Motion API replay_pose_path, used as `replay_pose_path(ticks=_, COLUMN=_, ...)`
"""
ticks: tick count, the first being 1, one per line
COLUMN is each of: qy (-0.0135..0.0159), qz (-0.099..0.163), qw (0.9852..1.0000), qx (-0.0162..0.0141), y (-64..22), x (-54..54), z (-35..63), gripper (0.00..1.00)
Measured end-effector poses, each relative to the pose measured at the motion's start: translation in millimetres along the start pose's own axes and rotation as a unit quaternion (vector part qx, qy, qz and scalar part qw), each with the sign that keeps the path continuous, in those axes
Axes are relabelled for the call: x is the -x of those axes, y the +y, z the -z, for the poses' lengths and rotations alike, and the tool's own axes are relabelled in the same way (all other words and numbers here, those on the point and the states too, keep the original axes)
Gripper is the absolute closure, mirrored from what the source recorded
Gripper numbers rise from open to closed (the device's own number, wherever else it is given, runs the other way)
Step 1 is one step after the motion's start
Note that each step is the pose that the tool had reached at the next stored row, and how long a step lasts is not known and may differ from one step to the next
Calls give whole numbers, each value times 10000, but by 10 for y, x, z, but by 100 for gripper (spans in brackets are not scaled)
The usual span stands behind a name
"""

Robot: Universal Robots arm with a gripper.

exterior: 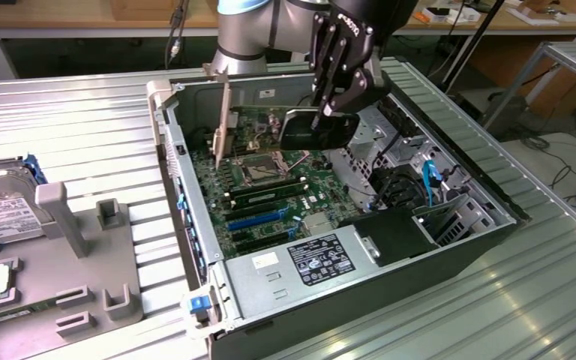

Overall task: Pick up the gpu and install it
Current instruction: 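Insert the gpu into the slot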

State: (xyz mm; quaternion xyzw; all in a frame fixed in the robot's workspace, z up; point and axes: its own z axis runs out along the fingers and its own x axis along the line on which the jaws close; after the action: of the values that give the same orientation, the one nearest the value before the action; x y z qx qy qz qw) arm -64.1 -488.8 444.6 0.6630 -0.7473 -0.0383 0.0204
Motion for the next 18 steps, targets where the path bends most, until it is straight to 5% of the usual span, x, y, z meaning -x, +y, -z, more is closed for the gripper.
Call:
replay_pose_path(ticks=13, qy=0, qz=0, qw=10000, qx=-2, y=-17, x=10, z=-6, gripper=73)
replay_pose_path(ticks=18, qy=-4, qz=1, qw=10000, qx=-34, y=-19, x=9, z=-33, gripper=73)
